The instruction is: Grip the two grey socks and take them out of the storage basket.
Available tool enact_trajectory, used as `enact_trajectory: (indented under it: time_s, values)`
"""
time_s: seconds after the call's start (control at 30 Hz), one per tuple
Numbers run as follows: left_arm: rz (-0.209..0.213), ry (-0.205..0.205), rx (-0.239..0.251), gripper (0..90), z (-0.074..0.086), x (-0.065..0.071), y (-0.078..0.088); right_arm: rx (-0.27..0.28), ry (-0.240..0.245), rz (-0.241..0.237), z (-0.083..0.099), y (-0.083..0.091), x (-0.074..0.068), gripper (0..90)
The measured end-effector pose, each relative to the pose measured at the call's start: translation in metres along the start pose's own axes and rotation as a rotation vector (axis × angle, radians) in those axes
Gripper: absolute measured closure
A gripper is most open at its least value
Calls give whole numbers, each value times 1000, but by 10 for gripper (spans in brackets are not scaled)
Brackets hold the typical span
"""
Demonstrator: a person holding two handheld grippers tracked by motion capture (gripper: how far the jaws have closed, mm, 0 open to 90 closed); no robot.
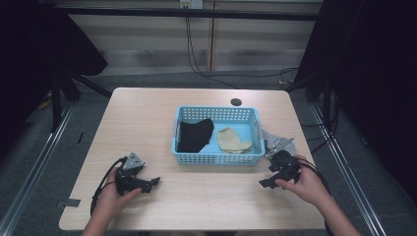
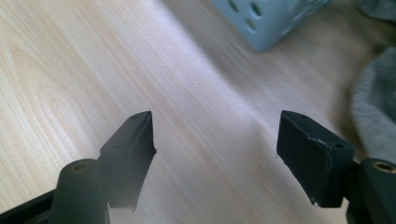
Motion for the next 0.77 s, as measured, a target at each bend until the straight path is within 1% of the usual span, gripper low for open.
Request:
enact_trajectory:
  time_s: [0.03, 0.07, 0.1, 0.17, 0.27, 0.3, 0.33, 0.37, 0.4, 0.43, 0.47, 0.5, 0.53, 0.57, 0.6, 0.63, 0.77]
  values:
    - [0, 2, 1, 142, 0, 0, 0, 19, -1, -12, 1, -4, -3, 273]
    - [0, 0, 0, 142, 0, 0, 0, 19, -1, -12, 1, -4, -3, 273]
    - [-1, 0, 0, 142, 0, 0, 0, 32, -11, -20, 3, -8, -6, 271]
    - [-2, 2, 0, 142, 0, 0, 0, 44, -3, -25, 4, -12, -8, 270]
    - [-1, 1, 0, 142, 0, 0, 0, 91, -23, -69, 6, -19, -15, 265]
    - [-1, 1, 0, 142, 0, 0, 0, 110, -25, -77, 7, -22, -17, 241]
    - [-2, 2, 0, 142, 0, 0, 0, 157, -5, -70, 6, -25, -18, 221]
    - [-2, 2, 0, 142, 0, 0, 0, 157, -5, -70, 6, -25, -18, 221]
    - [-1, 1, 0, 142, 0, 0, 0, 197, 11, -61, 6, -27, -20, 201]
    - [-1, 2, 0, 142, 0, 0, 0, 213, 4, -61, 7, -28, -22, 184]
    - [-1, 2, 0, 142, 0, 0, 0, 213, 4, -61, 7, -28, -22, 184]
    - [-3, 2, -1, 142, 0, 0, 0, 255, 17, -46, 7, -31, -25, 163]
    - [-3, 2, -1, 142, 0, 0, 0, 255, 17, -46, 7, -31, -25, 163]
    - [-2, 5, 1, 142, 0, 1, 0, 258, 63, -17, 8, -32, -26, 162]
    - [-2, 5, 1, 142, 0, 1, 0, 258, 63, -17, 8, -32, -26, 162]
    - [-4, 4, 1, 142, 0, 1, 0, 247, 82, -2, 8, -33, -28, 161]
    - [-3, 2, -1, 142, 0, 1, 1, 250, 82, -3, 8, -32, -27, 167]
Point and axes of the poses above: each handheld gripper's, and its own axes: y roughly backward along the jaws, z roughly out of its underside, x roughly to its right, the point moved 7 cm from there along -y, roughly forward along the jaws, and after that the axes turned 5 degrees about x, right-handed, at the moved point
